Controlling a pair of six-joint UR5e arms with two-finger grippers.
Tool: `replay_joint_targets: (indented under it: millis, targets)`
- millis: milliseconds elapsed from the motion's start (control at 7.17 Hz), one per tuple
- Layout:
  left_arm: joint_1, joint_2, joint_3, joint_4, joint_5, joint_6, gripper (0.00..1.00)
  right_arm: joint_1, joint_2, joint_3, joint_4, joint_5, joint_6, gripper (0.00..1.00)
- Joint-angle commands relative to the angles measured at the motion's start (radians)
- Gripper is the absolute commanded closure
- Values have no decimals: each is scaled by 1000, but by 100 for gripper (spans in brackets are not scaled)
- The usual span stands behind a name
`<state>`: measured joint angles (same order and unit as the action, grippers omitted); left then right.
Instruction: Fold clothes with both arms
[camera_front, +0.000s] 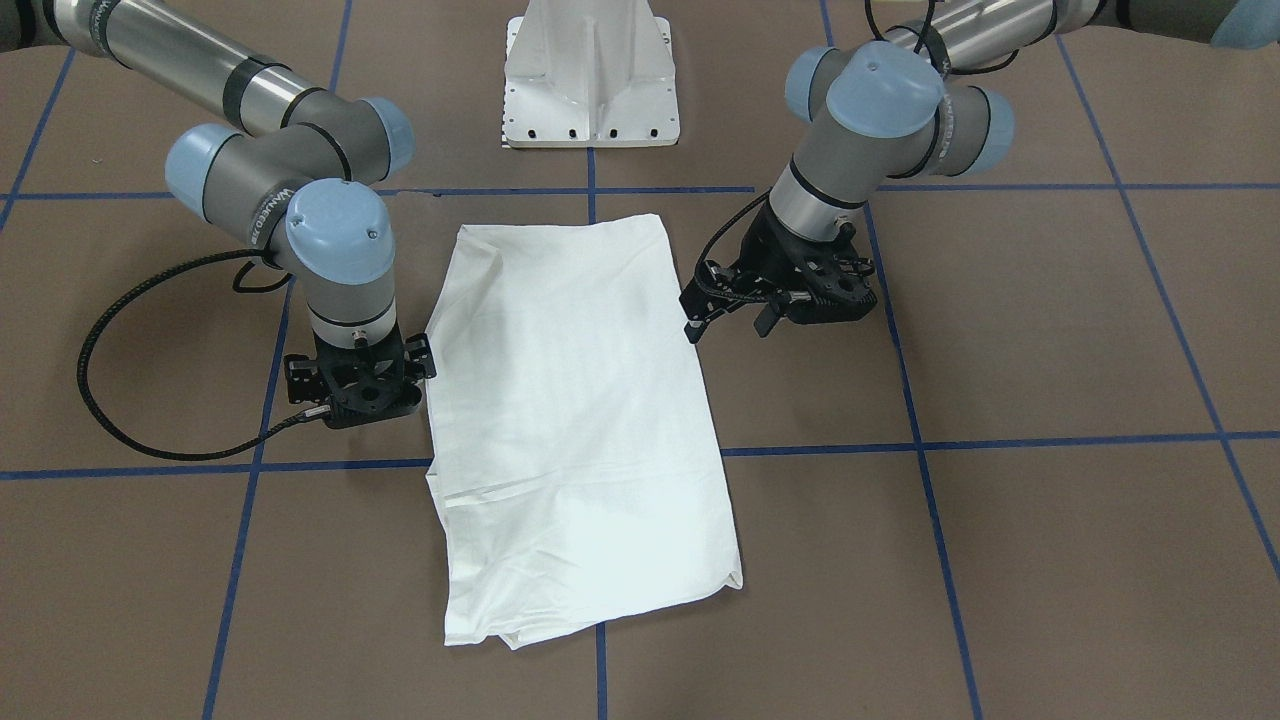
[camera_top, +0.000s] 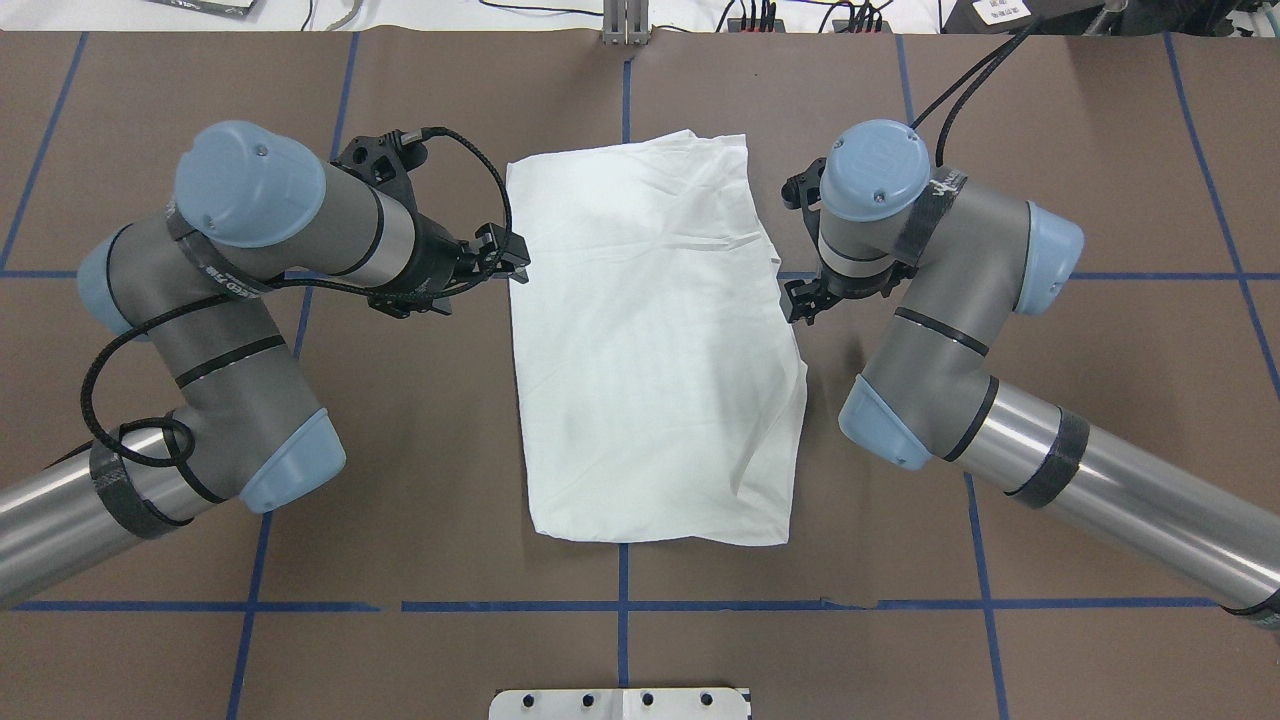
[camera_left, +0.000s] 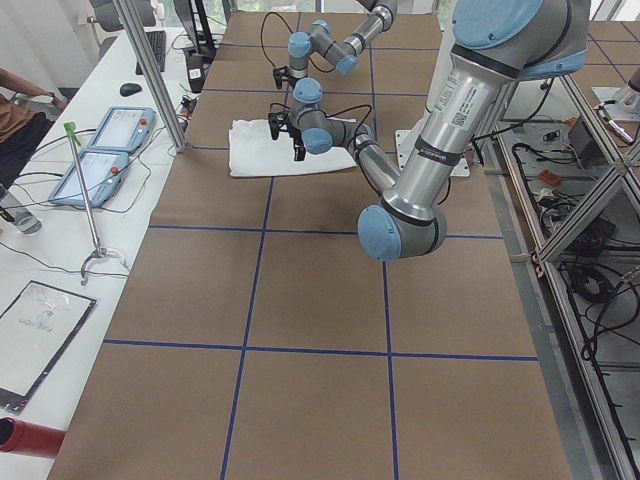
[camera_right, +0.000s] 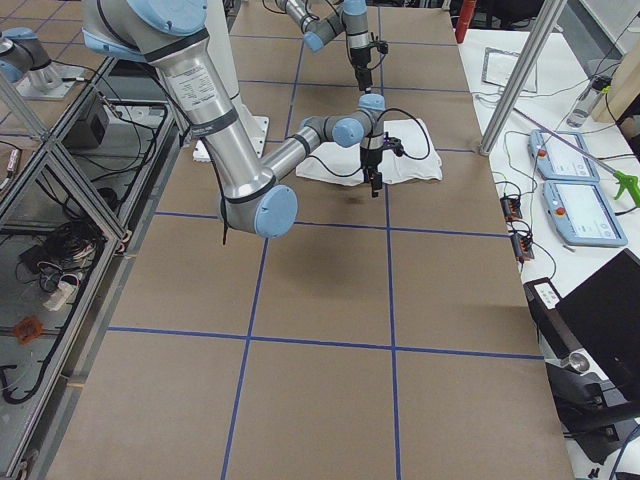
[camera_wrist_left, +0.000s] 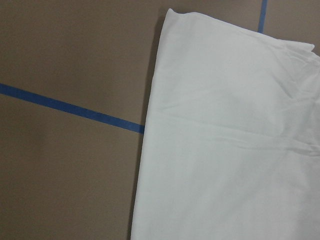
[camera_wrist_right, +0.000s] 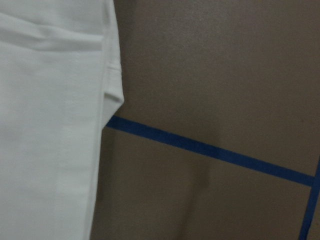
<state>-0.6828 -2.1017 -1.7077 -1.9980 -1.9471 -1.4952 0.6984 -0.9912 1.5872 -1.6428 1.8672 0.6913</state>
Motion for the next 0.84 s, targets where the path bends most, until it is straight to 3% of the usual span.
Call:
replay_joint_targets:
  millis: [0, 697]
  targets:
    - [0, 0, -4, 1, 31, 0, 0, 0, 11, 47, 3, 46, 8, 0]
    - [0, 5, -59, 7, 93, 9, 0, -104, 11, 17, 52, 43, 92, 0]
